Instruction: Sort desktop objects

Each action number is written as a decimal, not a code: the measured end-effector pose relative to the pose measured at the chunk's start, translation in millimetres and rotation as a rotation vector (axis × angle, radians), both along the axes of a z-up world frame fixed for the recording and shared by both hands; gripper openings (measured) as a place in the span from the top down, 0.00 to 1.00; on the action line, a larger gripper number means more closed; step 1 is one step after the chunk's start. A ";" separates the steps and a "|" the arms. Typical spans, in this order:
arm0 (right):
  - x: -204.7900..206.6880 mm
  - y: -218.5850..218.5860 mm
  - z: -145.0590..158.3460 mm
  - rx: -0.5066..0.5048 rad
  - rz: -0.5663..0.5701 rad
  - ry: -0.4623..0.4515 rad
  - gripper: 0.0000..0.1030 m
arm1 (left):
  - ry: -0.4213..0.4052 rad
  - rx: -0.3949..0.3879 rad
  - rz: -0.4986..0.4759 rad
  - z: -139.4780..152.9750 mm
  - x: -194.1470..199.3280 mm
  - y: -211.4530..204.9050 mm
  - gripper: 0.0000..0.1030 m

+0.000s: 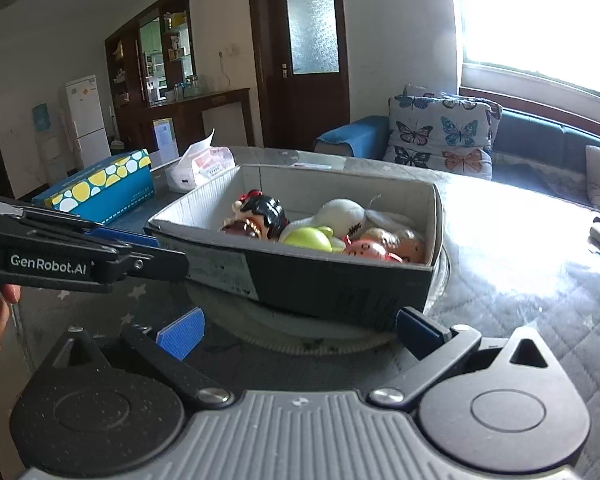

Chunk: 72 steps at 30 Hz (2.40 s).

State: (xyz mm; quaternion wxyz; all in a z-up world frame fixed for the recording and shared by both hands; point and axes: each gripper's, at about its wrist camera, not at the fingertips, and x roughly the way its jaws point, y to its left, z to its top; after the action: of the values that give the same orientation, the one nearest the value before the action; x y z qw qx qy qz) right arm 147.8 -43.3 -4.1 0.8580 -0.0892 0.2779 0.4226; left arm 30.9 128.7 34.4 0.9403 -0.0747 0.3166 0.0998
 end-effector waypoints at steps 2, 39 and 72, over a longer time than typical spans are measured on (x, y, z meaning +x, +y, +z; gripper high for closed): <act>-3.1 0.6 -4.9 -0.001 -0.008 0.006 0.00 | 0.005 0.016 0.021 -2.8 -4.1 0.1 0.63; -14.0 14.4 -29.2 -0.023 -0.044 0.093 0.00 | 0.100 0.195 0.178 -31.9 -15.9 -10.9 0.63; -2.2 19.1 -35.7 -0.064 -0.112 0.119 0.00 | 0.121 0.165 0.206 -38.0 -3.3 -9.3 0.63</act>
State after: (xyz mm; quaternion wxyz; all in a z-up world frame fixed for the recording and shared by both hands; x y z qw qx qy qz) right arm 145.7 -24.2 -39.8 0.8590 -0.0754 0.3465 0.3694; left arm 27.5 119.4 -3.6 0.9072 -0.0231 0.3542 0.2261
